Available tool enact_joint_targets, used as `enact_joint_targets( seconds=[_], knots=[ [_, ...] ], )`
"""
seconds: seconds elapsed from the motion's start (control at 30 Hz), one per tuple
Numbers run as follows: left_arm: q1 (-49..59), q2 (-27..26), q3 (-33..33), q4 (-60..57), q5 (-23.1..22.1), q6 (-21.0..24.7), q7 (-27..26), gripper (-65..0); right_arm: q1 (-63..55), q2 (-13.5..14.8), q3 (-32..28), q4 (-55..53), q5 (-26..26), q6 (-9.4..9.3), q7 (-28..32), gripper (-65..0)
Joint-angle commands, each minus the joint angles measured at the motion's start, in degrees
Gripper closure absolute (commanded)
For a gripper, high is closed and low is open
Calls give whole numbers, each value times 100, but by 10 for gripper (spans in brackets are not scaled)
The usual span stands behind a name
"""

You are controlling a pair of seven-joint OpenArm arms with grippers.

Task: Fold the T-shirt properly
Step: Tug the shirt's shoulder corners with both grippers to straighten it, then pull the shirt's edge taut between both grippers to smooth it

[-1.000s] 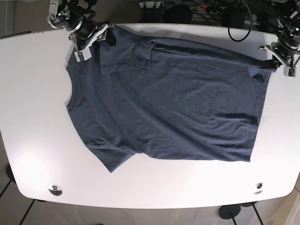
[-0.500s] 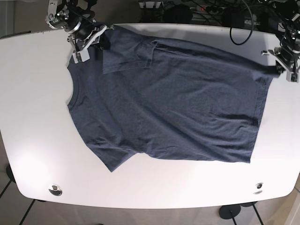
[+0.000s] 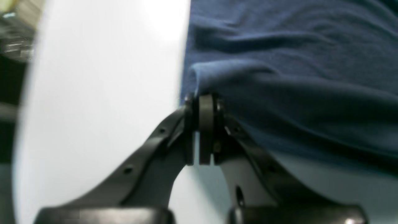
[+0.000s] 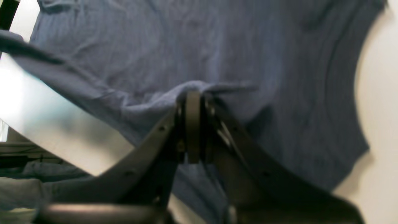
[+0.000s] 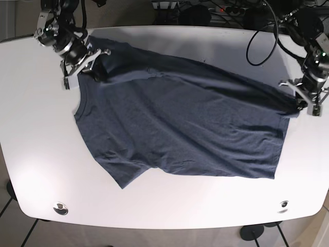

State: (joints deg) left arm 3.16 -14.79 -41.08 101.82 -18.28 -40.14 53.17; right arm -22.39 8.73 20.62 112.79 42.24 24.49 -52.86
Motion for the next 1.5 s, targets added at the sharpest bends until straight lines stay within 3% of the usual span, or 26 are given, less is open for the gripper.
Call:
enact_joint_targets(
  seconds=[0.03, 0.2, 0.4, 0.6, 0.73, 0.77, 0.83, 0.93, 1.07, 1.27, 1.43, 1.5],
  knots=[
    [-417, -319, 183, -402, -101, 14, -178, -3, 362, 81, 8, -172, 79, 34, 7, -14],
    [-1226, -609, 543, -1808, -101, 14, -213, -3, 1180, 318, -27, -1016, 79, 34, -28, -14],
    [-1410, -803, 745, -2591, -101, 14, -873, -3, 1619, 362, -141, -295, 97, 61, -415, -16],
    [-1577, -943, 886, -3321, -101, 14, -1154, -4, 2138, 564, -150, -1253, -105, 43, -441, -38],
    [-1595, -1137, 1115, -3628, -101, 14, -1462, -4, 1435, 573, -97, -734, -395, 34, -494, -344],
    [-1595, -1137, 1123, -3646, -101, 14, -1506, -4, 1127, 538, -97, -523, -597, 34, -485, -455],
    [-1595, -1137, 1115, -3655, -101, 14, -1515, -4, 776, 450, -124, -365, -879, 34, -468, -541],
    [-1569, -1146, 1132, -3655, -101, 14, -1629, -4, 529, 239, -159, -365, -1415, 87, -257, -544],
    [-1560, -1146, 1132, -3655, -101, 14, -1638, -4, 582, 151, -739, -638, -1899, 87, -142, -545],
    [-1516, -1146, 1106, -3646, -101, 14, -1638, -3, 670, 133, -862, -796, -1925, 43, 455, -537],
    [-1419, -1216, 1097, -3637, -110, 14, -1638, -1, 986, 169, -827, -1402, -1890, 43, 490, -457],
    [-1419, -1216, 1097, -3637, -110, 14, -1638, -1, 986, 151, -827, -1429, -1881, 43, 490, -371]
  ],
)
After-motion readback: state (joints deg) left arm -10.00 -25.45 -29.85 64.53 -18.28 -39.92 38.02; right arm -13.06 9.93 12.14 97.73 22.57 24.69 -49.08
